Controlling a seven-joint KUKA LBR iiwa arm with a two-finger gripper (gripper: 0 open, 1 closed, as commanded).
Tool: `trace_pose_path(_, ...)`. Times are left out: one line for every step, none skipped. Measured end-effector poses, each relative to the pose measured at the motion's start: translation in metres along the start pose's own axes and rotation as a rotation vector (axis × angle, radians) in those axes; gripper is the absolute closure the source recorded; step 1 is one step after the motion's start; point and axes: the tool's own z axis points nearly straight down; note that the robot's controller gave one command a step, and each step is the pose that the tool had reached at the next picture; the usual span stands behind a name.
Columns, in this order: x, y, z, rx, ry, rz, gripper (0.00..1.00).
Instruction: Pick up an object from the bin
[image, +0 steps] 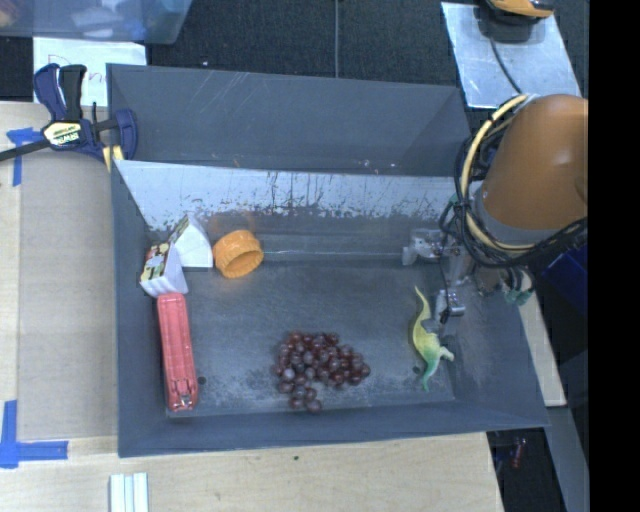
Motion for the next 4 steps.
trace_pose_path(0.000, 0.011, -0.006, 0.000, -0.002, 0.033, 0.00)
trace_pose_path(0.001, 0.019, -0.009, 0.000, -0.003, 0.211, 0.00)
trace_pose_path(0.003, 0.024, -0.018, -0.001, -0.002, 0.307, 0.00)
trace_pose_path(-0.020, 0.015, -0.025, 0.000, -0.009, 0.142, 0.00)
